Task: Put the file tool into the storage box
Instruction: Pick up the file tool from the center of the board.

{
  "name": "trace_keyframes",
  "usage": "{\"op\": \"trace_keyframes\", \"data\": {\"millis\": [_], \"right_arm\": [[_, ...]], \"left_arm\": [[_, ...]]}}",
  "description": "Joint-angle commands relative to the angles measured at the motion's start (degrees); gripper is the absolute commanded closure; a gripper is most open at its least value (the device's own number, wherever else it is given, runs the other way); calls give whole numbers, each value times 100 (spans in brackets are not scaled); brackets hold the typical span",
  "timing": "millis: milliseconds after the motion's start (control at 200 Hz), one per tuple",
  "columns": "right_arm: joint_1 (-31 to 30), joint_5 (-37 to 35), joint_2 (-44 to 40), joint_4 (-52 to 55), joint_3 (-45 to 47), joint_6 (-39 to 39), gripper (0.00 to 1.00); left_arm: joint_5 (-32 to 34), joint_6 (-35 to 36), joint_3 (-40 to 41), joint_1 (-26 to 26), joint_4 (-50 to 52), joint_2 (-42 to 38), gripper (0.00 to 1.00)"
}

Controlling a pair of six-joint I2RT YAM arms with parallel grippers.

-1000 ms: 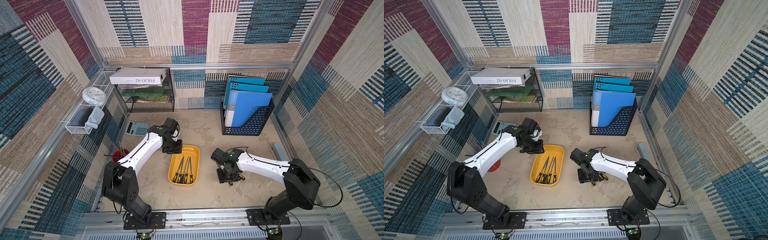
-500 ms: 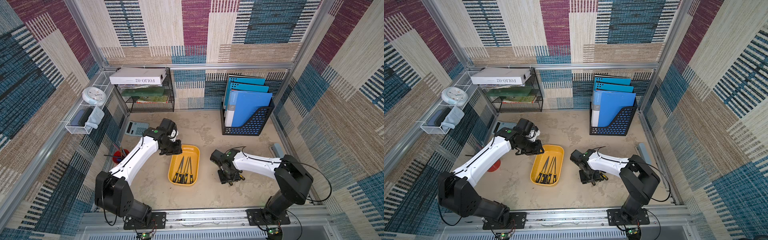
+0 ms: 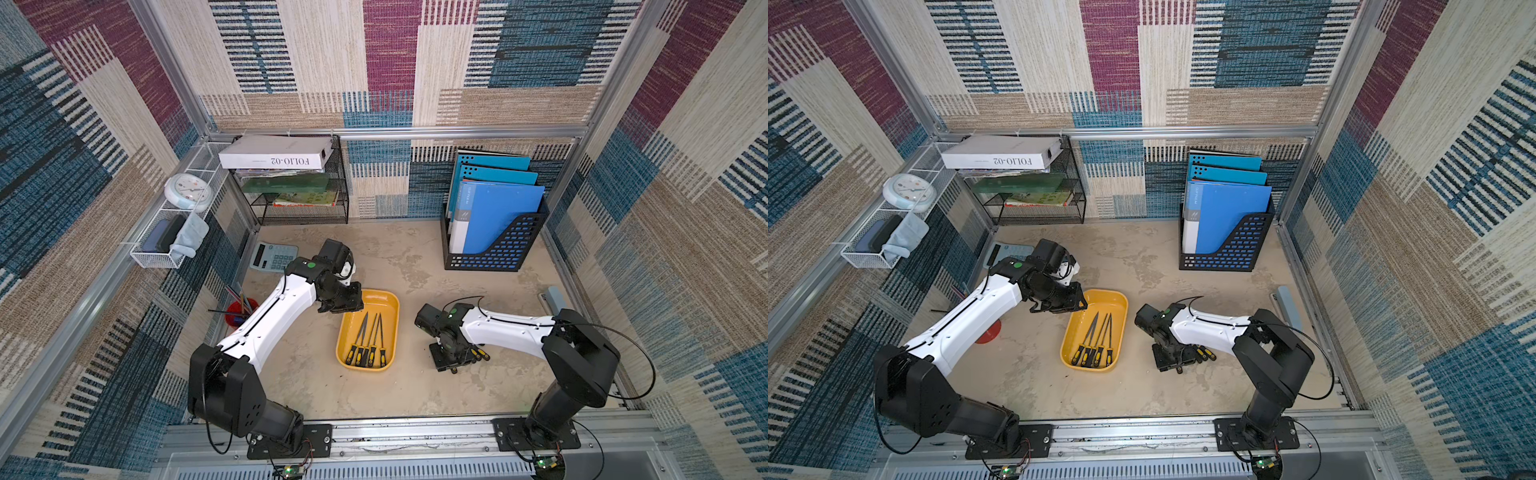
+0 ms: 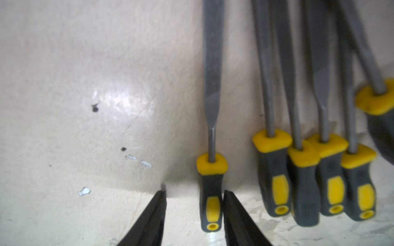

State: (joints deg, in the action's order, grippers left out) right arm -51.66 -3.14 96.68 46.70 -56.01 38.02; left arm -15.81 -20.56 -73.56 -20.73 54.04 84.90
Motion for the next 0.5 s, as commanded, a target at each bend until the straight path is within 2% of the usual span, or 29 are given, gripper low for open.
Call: {"op": "trace_keyframes", "data": {"millis": [0,281,491], "right_arm": [[-2,2,50,-38,53,118,55],[-32,-19,158,-80,-39,91,78],[-266,64,-77,-3,-154,25,87]], "left_arm": [[52,6,30,12,45,-62,67],[70,34,60,16,41,-114,68],[-101,-6,74,25,51,-226,66]]}}
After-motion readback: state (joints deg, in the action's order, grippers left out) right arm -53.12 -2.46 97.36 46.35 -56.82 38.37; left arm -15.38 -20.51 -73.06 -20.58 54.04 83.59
